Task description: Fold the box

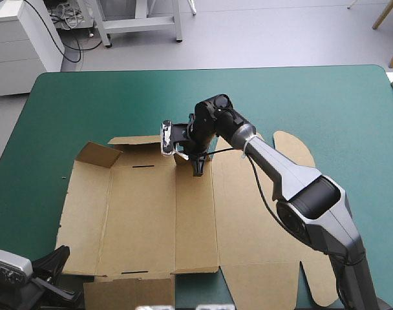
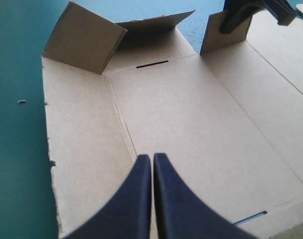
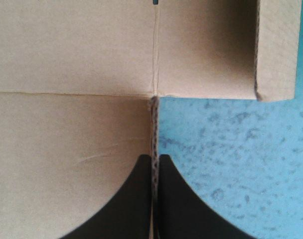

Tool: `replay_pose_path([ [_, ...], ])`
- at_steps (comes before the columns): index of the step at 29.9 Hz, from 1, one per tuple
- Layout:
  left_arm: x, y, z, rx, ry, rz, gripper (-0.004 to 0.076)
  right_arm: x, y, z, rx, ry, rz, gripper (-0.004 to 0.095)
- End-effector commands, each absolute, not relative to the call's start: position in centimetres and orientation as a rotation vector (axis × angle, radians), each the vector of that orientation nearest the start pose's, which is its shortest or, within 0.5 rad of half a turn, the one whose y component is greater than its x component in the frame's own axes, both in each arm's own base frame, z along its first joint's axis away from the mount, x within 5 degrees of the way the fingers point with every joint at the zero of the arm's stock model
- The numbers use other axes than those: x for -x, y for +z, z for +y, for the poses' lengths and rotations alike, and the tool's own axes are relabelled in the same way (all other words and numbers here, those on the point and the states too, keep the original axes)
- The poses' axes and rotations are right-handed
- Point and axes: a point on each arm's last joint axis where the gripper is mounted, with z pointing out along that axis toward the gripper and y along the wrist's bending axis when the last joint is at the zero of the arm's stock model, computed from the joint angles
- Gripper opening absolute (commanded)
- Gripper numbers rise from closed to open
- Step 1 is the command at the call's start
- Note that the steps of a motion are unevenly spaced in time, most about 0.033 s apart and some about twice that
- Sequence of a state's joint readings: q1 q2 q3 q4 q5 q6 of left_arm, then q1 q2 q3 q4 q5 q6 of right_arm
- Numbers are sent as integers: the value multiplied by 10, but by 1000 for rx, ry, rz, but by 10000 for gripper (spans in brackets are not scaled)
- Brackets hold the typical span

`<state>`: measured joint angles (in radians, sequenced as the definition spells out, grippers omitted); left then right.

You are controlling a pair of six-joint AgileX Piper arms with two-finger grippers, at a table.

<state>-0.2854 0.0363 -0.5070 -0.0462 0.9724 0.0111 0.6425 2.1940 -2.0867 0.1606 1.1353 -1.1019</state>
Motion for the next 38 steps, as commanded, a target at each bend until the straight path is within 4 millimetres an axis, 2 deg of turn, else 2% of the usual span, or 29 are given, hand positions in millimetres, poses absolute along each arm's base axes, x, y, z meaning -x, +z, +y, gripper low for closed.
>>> replay_pose_path([
  [1, -5, 299, -5, -274, -251, 1894, -8, -375, 301, 301, 1950, 67, 1685, -19],
  [4, -5, 299, -5, -274, -251, 1894, -8, -374, 301, 300, 1954, 68, 1688, 15],
  [8, -5, 299, -5, -274, -251, 1894, -8, -374, 310, 301, 1939, 71, 1671, 180],
  [11, -5, 299, -5, -274, -251, 1894, -8, -374, 321, 301, 1915, 67, 1658, 268],
  [14, -5, 299, -5, -274, -251, 1894, -8, -371, 336, 299, 1846, 97, 1722, 287],
  [16, -5, 299, -5, -274, -251, 1894, -8, -369, 350, 297, 1731, 124, 1790, 287],
  [19, -5, 299, -5, -274, -251, 1894, -8, -361, 374, 290, 1656, 131, 1787, 287],
  [24, -5, 299, -5, -274, -251, 1894, -8, -341, 426, 261, 1455, 37, 1829, 238],
  [26, -5, 299, -5, -274, -251, 1894, -8, -332, 444, 246, 1341, -18, 1867, 167],
  [29, -5, 299, -5, -274, -251, 1894, -8, -314, 471, 223, 1212, -47, 1881, -1],
  [31, -5, 299, -5, -274, -251, 1894, -8, -300, 487, 207, 1138, -19, 1888, -19],
  [35, -5, 299, -5, -274, -251, 1894, -8, -273, 505, 175, 1038, 11, 1908, -20],
  [38, -5, 299, -5, -274, -251, 1894, -8, -250, 508, 157, 1020, 15, 1921, -20],
])
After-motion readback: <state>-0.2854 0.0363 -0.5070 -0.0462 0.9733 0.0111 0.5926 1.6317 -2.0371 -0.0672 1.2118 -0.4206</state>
